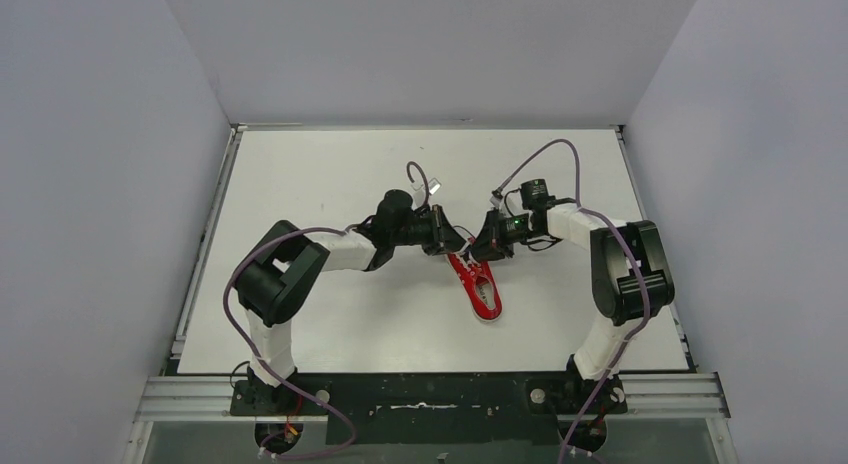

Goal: Tie the shoes

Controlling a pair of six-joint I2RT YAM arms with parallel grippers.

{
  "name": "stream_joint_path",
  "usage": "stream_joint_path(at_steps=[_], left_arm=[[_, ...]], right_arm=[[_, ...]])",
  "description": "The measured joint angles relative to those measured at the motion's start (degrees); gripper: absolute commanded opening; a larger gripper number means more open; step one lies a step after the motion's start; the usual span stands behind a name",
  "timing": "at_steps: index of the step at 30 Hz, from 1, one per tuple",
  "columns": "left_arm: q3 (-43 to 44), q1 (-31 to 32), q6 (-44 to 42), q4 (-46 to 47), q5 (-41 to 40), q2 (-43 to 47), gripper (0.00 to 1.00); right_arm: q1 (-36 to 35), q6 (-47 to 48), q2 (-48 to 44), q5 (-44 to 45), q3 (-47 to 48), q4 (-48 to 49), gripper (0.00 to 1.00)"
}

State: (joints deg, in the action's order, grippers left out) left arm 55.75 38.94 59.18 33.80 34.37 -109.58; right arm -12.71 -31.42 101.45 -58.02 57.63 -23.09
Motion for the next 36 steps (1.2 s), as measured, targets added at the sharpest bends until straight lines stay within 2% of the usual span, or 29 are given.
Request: stream_joint_path(at_steps=[3, 6, 9, 13, 17, 20, 21, 24, 27, 30, 33, 36], left_arm=[[2.1, -0.61, -2.01, -3.32, 1.11, -0.35, 0.01], [4.42, -0.79, -3.39, -5.84, 2.16, -1.25, 0.08], [6.78, -0.79, -5.11, -9.25, 2.89, -2.08, 0.25], [9.38, -1.07, -8.35, -14.67, 3.21, -2.4, 0.42], [10.08, -2.97, -12.46, -20.87, 2.93, -1.51, 0.69], [9.86, -6.01, -16.22, -27.67, 2.21, 1.46, 0.78], [9.44, -7.17, -17.29, -29.51, 1.84, 3.1, 0.78], [8.0, -9.73, -20.83, -34.84, 0.68, 8.66, 0.68], [6.88, -9.11, -23.89, -37.38, 0.07, 13.27, 0.5], [4.57, -4.39, -24.94, -33.94, 0.15, 15.91, 0.29], [2.54, 1.14, -24.35, -28.85, -0.04, 15.28, 0.24], [1.86, 4.79, -22.32, -22.91, -0.07, 11.91, 0.24]], right_arm=[[0.74, 3.85, 1.62, -1.44, 2.34, -3.89, 0.0], [1.16, 6.97, 3.65, -3.02, 4.44, -7.34, 0.0], [1.33, 8.41, 5.14, -4.11, 5.18, -9.18, 0.0], [1.09, 8.52, 5.31, -4.55, 5.29, -10.19, 0.0], [1.14, 8.48, 6.19, -4.85, 6.03, -10.43, 0.0], [1.46, 8.28, 7.13, -5.09, 6.14, -10.54, 0.0], [1.49, 8.28, 7.43, -5.14, 6.25, -10.73, 0.0], [1.49, 8.22, 7.96, -5.29, 7.06, -11.45, 0.0], [1.55, 7.98, 7.96, -5.27, 7.98, -12.2, 0.0], [1.73, 7.02, 7.93, -5.16, 8.13, -12.9, 0.0], [1.84, 6.78, 7.96, -4.76, 8.5, -15.21, 0.0], [1.88, 6.97, 7.93, -4.46, 9.25, -17.66, 0.0]])
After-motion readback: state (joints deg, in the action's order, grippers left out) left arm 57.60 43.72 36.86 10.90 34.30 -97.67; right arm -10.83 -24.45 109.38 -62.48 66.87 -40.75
